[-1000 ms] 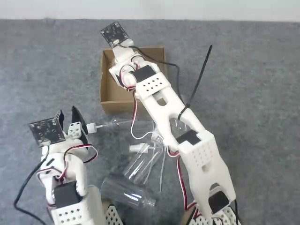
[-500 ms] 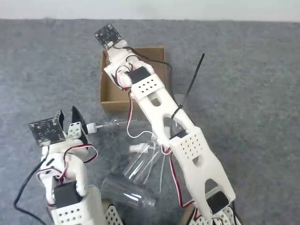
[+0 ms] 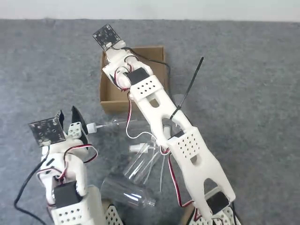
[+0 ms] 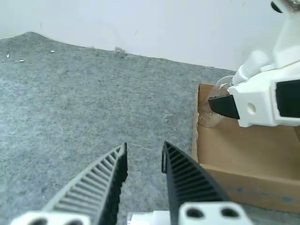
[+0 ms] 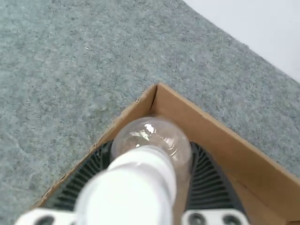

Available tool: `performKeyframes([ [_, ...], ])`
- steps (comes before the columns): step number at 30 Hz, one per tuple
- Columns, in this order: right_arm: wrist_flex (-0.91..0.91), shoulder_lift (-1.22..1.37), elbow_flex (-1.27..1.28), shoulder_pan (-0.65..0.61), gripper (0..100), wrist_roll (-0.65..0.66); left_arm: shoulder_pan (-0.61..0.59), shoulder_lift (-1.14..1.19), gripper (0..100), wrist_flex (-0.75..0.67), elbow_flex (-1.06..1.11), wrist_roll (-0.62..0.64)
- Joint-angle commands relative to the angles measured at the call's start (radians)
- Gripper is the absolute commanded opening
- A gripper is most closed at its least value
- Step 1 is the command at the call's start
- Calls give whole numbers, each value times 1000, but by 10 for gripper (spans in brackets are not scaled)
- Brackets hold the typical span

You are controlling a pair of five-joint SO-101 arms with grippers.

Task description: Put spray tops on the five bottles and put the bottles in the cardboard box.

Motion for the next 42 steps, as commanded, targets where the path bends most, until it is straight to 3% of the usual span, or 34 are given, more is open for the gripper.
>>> performKeyframes([
  [1,-12,13,-2,-25,48,15,-2,-23,115,-15,-5,-8],
  [17,453,-31,-282,1,50,15,-2,-23,115,-15,-5,-8],
  [22,552,-28,-345,-5,108,15,-2,-23,115,-15,-5,-8],
  [42,205,-25,-32,-27,86,6,-2,-23,115,-15,-5,-8],
])
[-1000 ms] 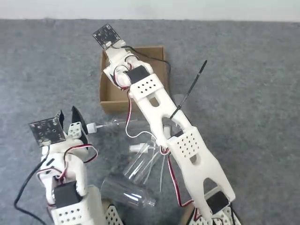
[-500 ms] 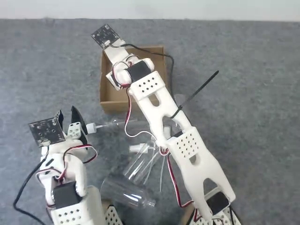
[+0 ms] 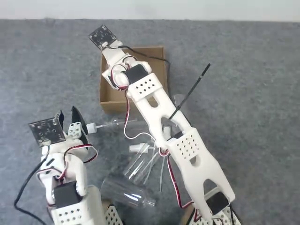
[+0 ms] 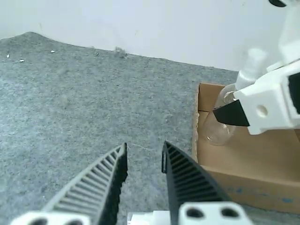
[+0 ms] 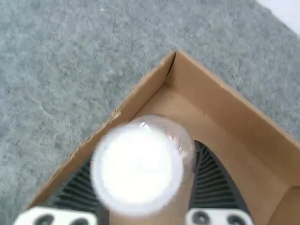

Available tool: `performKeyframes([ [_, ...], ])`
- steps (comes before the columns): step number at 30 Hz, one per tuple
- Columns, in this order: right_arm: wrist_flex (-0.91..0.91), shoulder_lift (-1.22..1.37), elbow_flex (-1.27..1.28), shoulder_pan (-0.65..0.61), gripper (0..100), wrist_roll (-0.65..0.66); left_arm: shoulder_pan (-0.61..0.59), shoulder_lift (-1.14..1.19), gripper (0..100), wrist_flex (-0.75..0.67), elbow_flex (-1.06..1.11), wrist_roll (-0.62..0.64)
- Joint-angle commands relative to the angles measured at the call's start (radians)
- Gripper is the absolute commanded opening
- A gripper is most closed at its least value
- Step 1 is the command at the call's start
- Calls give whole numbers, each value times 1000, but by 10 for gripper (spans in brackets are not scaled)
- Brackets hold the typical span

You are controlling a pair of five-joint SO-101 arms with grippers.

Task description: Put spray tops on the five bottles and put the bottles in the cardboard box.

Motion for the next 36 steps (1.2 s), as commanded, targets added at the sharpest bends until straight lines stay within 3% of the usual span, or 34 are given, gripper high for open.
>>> performKeyframes([
  [1,-74,-10,80,-8,86,5,-2,-23,115,-15,-5,-8],
  [25,-318,-10,212,10,86,2,-2,-23,115,-15,-4,-8],
  [30,-427,-10,212,44,86,-97,-2,-23,115,-15,-4,-8],
  [36,-501,-10,212,41,86,-107,-2,-23,115,-15,-4,-8],
])
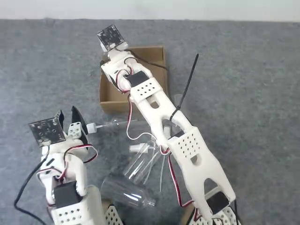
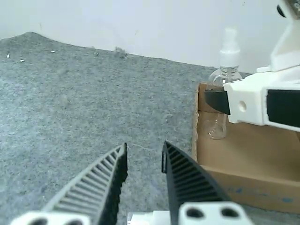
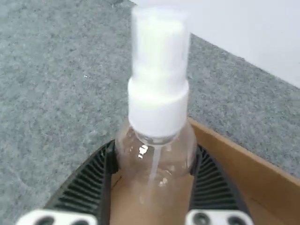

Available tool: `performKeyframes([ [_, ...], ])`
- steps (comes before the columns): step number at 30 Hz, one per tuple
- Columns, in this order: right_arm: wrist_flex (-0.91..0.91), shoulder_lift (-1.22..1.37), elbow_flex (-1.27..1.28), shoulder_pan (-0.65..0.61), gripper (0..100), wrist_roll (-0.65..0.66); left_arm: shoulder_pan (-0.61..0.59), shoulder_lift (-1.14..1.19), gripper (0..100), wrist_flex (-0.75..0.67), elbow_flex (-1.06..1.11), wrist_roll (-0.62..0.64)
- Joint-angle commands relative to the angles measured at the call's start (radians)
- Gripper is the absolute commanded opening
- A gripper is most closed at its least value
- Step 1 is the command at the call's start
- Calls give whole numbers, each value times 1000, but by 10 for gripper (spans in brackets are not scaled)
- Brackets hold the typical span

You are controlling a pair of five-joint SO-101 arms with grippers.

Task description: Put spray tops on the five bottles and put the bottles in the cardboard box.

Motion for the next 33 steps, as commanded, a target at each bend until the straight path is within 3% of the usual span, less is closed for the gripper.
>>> performKeyframes([
  [1,-38,-22,5,19,86,-12,-2,-23,115,-15,-4,-8],
  [16,-255,70,0,31,86,-9,-2,-23,116,-15,-4,-8],
  [33,-259,88,-2,31,92,-8,-2,-23,117,-15,-4,-8],
])
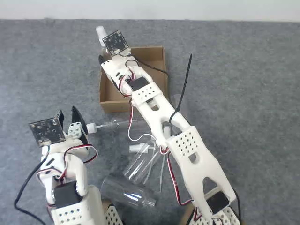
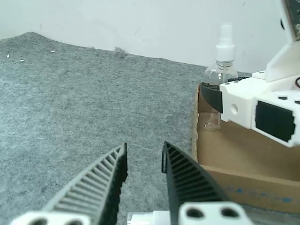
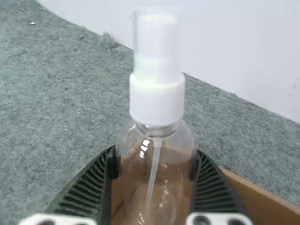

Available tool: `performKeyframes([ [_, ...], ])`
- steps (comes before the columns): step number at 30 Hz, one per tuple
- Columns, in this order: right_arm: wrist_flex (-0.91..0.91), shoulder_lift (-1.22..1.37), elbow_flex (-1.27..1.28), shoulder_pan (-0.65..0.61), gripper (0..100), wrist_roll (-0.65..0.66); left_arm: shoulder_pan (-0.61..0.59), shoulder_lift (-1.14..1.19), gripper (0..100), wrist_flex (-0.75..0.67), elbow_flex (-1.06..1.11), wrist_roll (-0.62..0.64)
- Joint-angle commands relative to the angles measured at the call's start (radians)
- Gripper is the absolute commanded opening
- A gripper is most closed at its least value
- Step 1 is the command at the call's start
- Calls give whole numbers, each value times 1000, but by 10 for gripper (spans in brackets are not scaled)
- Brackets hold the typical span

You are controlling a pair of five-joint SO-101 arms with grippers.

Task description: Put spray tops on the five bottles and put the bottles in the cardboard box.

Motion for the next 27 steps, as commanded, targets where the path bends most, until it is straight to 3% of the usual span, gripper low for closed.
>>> performKeyframes([
  [1,-2,2,-9,22,92,-5,-2,-23,117,-15,-4,-8],
  [5,-2,2,-9,24,101,-3,-2,-23,117,-15,-4,-8],
  [10,-1,2,-5,33,232,-8,-2,-23,118,-15,-4,-8],
  [23,90,-10,-9,31,246,-9,-3,-23,118,-51,13,-9],
  [27,179,-50,-9,27,336,-75,-3,-23,118,-51,13,-9],
])
